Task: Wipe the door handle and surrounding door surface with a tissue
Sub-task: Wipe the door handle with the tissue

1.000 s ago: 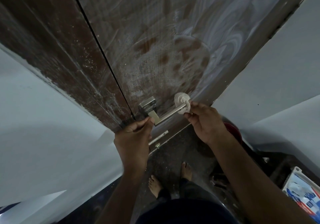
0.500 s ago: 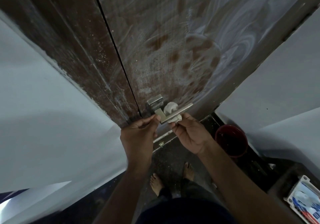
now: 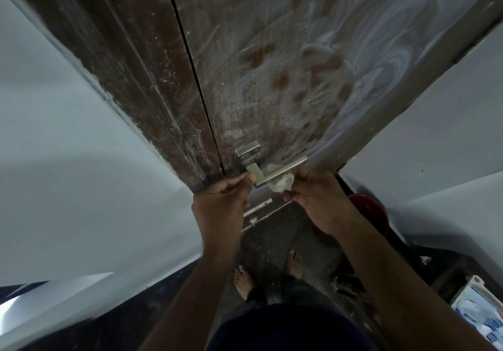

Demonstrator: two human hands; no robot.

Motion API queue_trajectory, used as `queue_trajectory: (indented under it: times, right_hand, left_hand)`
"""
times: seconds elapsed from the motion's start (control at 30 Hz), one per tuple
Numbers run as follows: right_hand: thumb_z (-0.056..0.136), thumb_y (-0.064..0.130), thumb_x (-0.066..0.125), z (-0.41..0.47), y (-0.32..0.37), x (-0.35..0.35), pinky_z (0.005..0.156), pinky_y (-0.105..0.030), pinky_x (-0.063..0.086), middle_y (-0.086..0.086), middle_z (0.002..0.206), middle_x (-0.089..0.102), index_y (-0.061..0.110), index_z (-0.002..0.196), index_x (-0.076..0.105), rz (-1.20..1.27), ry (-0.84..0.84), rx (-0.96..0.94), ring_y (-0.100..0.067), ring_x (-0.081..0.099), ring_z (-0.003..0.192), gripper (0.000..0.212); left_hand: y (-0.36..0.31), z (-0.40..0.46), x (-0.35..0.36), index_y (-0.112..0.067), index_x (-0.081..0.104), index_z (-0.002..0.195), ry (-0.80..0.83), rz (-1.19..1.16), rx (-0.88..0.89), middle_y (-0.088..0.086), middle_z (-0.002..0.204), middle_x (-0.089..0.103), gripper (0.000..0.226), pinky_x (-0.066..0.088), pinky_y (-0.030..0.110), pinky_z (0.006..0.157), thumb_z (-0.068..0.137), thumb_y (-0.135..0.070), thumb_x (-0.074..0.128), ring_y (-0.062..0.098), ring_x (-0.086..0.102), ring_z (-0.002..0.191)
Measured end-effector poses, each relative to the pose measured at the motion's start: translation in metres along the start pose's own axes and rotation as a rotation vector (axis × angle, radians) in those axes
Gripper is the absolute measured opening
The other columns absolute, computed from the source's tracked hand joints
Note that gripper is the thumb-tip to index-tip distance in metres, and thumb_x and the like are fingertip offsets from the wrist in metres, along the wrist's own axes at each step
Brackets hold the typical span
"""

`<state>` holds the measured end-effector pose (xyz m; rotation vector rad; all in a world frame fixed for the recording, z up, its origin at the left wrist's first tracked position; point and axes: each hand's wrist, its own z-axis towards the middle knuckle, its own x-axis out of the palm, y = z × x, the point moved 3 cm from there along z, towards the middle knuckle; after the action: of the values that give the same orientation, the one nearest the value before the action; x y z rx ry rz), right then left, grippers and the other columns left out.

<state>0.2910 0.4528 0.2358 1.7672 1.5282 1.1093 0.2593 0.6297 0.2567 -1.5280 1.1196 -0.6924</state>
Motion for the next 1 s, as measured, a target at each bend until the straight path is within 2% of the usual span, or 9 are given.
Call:
queue_trajectory:
  times: [0.13,0.23,0.3,0.4,0.47,0.57,0.67,0.83,1.0]
  right_hand:
    - [0.09,0.002,0.065,-0.034,0.029,0.001,0.066,-0.031,0.057,-0.007,0.08,0.077,0.006,0.094,0.077,-0.346,-0.121,-0.111,-0.023,0.067,0.066,0.013]
    - [0.089,0.018,0.071,-0.048,0.05,0.022,0.062,-0.009,0.052,0.005,0.077,0.074,0.015,0.094,0.078,-0.766,-0.269,-0.541,-0.003,0.065,0.06,0.009]
    - [0.09,0.011,0.068,-0.044,0.045,0.04,0.064,-0.002,0.046,-0.003,0.087,0.07,0.009,0.095,0.076,-0.989,-0.31,-0.756,0.001,0.059,0.064,0.01]
    - [0.09,0.005,0.067,-0.033,0.019,0.063,0.069,-0.023,0.056,-0.012,0.091,0.066,0.004,0.09,0.072,-1.162,-0.306,-0.864,-0.018,0.062,0.078,0.005]
    - [0.091,0.007,0.066,-0.033,0.01,0.07,0.073,-0.032,0.058,-0.012,0.097,0.065,0.003,0.097,0.071,-1.135,-0.302,-0.867,-0.022,0.063,0.087,0.008]
    - [0.087,0.013,0.074,-0.038,0.018,0.07,0.074,-0.01,0.051,-0.002,0.099,0.068,0.011,0.101,0.071,-0.843,-0.376,-0.813,-0.005,0.064,0.085,0.015]
    - [0.081,0.019,0.079,-0.031,0.029,0.076,0.068,-0.006,0.047,0.005,0.093,0.068,0.015,0.094,0.069,-0.616,-0.506,-0.754,0.001,0.062,0.08,0.017]
    - [0.082,0.002,0.077,-0.023,0.011,0.084,0.069,-0.007,0.048,-0.006,0.095,0.069,0.008,0.086,0.073,-0.757,-0.542,-0.885,-0.005,0.062,0.081,0.008]
    - [0.082,0.005,0.076,-0.024,0.026,0.075,0.067,-0.009,0.05,-0.004,0.09,0.069,0.006,0.083,0.071,-0.567,-0.642,-0.895,-0.006,0.063,0.078,0.006]
  left_hand:
    - [-0.002,0.0,0.0,-0.034,0.079,0.087,0.005,-0.023,-0.018,-0.006,0.077,0.08,0.018,0.065,0.036,0.072,0.085,-0.016,0.082,0.007,0.072,0.062]
    - [-0.003,-0.001,0.001,-0.043,0.079,0.072,0.003,-0.016,-0.026,-0.006,0.07,0.078,0.028,0.063,0.044,0.076,0.083,-0.017,0.083,0.014,0.07,0.062]
    - [-0.003,-0.001,0.001,-0.046,0.079,0.069,-0.003,-0.026,-0.039,-0.004,0.068,0.077,0.031,0.062,0.046,0.076,0.083,-0.018,0.083,0.016,0.068,0.061]
    - [-0.003,-0.001,0.0,-0.039,0.081,0.078,0.009,-0.039,-0.069,-0.005,0.072,0.079,0.025,0.062,0.041,0.074,0.084,-0.014,0.081,0.016,0.073,0.065]
    - [-0.002,-0.001,-0.001,-0.03,0.082,0.09,0.033,-0.05,-0.095,-0.004,0.078,0.08,0.022,0.062,0.035,0.074,0.086,-0.009,0.078,0.017,0.076,0.071]
    - [0.0,0.0,-0.005,-0.019,0.083,0.096,0.051,-0.066,-0.11,-0.002,0.078,0.08,0.021,0.062,0.03,0.072,0.086,-0.003,0.075,0.021,0.077,0.073]
    - [-0.001,-0.002,-0.008,-0.025,0.08,0.09,0.023,-0.076,-0.093,-0.006,0.071,0.079,0.02,0.058,0.018,0.065,0.087,-0.006,0.076,0.012,0.073,0.065]
    - [-0.002,-0.009,-0.006,-0.021,0.082,0.101,0.01,-0.045,-0.048,-0.012,0.081,0.08,0.016,0.06,0.02,0.072,0.088,-0.013,0.077,0.007,0.077,0.076]
    - [0.0,-0.011,-0.008,-0.022,0.083,0.101,-0.017,-0.031,-0.045,-0.01,0.082,0.08,0.015,0.059,0.02,0.074,0.087,-0.017,0.079,0.008,0.077,0.078]
